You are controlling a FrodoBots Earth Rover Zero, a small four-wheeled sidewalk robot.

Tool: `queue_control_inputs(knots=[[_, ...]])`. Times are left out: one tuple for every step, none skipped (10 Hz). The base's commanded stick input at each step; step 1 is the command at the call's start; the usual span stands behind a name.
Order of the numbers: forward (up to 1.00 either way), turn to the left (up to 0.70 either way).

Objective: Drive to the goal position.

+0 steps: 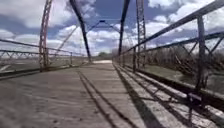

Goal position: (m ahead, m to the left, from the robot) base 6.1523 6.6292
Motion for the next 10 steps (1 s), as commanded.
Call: queue_control_inputs(knots=[[1.0, 0.0], [1.0, 0.0], [1.0, 0.0], [1.0, 0.0], [1.0, 0.0], [1.0, 0.0], [1.0, 0.0], [1.0, 0.0], [1.0, 0.0], [1.0, 0.0]])
